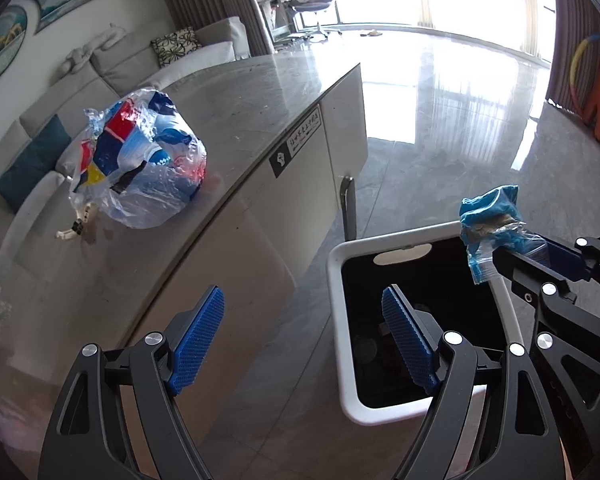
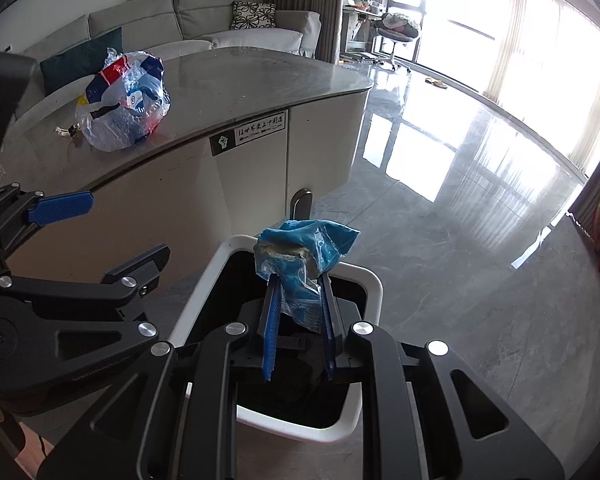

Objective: Collect trash
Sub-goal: 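Open the right gripper to drop the blue bag into the bin, then move both grippers back over the table toward the white plastic part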

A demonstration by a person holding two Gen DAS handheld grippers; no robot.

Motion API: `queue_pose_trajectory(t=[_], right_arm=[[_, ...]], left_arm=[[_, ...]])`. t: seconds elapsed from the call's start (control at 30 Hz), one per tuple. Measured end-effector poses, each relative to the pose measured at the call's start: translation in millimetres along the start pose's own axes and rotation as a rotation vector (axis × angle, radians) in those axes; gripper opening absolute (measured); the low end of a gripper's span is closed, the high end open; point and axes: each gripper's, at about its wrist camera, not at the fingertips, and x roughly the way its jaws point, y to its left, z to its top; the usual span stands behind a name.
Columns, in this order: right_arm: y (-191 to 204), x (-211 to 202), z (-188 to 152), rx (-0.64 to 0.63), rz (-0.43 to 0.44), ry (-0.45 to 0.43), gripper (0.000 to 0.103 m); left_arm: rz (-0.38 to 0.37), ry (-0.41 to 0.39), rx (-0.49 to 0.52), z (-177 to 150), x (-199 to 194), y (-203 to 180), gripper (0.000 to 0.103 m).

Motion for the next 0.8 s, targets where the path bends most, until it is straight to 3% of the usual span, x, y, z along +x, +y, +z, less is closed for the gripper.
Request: queue_pose_trajectory(t=[0.3,0.43,0.8], right_arm=[[0.5,36.5,-5.5,-0.011,-0.014,0.074,0.022],[3.1,46.9,-7.6,-0.013,-0.012,0.101,0.032],[3.9,40.7,-6.0,-0.007,-0.021,0.085,0.039]], left_arm=[[0.010,0.004,-0.015,-1.7,1.6,10.1,0.082],[0.009,0.003,-0.016,-0.9,1.4,10.9,0.082],[0.001,-0.011,-0.020,1.7,-2.6,9.2,0.082]])
